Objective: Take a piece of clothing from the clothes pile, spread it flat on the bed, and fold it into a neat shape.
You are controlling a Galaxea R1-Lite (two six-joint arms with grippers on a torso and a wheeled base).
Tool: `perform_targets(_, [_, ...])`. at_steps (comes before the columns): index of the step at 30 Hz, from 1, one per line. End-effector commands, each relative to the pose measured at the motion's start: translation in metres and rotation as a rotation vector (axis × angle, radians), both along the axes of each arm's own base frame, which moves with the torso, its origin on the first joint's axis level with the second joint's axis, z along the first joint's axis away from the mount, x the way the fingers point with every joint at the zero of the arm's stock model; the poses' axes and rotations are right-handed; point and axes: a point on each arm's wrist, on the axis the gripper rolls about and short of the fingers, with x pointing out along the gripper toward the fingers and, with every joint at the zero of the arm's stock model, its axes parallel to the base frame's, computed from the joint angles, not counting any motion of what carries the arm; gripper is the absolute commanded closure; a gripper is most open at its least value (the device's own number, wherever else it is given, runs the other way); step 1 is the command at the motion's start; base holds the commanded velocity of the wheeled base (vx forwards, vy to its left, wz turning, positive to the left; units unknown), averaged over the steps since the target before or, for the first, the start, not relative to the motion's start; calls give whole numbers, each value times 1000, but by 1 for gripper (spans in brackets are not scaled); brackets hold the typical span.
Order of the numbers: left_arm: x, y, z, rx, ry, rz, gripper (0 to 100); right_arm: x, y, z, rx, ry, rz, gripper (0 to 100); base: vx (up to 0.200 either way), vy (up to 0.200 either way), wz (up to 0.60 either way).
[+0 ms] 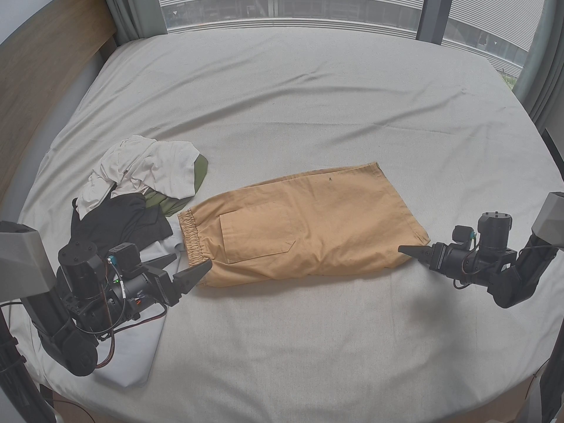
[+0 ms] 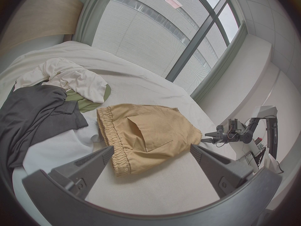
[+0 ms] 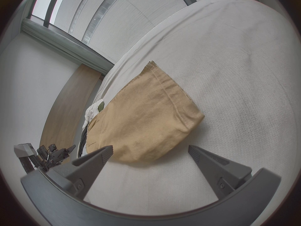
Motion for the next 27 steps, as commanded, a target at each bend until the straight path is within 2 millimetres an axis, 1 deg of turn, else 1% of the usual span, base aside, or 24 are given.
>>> perform_targets(1, [0, 0, 0, 0, -1, 0, 0, 5, 1, -15, 17, 34, -8, 0, 0, 0, 0])
perform_targets(6, [1, 0, 0, -4, -4, 2, 0, 9, 1, -19, 75, 22, -32, 0, 0, 0, 0])
perform_targets(13, [1, 0, 0, -4, -5, 2, 0, 17, 4, -34, 102, 17, -43, 0, 0, 0, 0])
perform_targets(20, [-1, 1, 0, -8, 2, -6, 0, 25, 8, -42, 151, -16, -57, 0, 0, 0, 0])
perform_targets(27, [0, 0, 1, -10, 0, -6, 0, 31, 18, -48, 211, -56, -44, 0, 0, 0, 0])
